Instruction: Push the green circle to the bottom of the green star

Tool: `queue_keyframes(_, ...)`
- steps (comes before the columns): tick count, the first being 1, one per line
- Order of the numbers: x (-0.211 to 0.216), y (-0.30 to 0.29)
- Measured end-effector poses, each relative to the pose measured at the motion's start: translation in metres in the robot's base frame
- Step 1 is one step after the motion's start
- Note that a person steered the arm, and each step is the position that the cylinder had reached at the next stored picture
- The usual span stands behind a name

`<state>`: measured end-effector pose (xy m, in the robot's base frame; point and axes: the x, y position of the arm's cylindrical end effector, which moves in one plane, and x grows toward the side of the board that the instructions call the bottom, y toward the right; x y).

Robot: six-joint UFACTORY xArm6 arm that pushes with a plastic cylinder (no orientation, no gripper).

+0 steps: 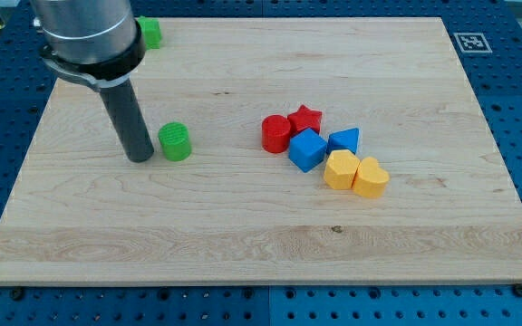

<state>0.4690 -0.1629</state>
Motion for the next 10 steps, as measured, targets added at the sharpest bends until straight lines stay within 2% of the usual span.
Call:
queue_keyframes(2, -0.001, -0.018)
queue_keyframes(3, 0.011, -0.004)
queue_keyframes(5, 0.021, 0.066)
queue_keyframes(7, -0.003, 0.049)
queue_keyframes(10, -0.006, 0.049)
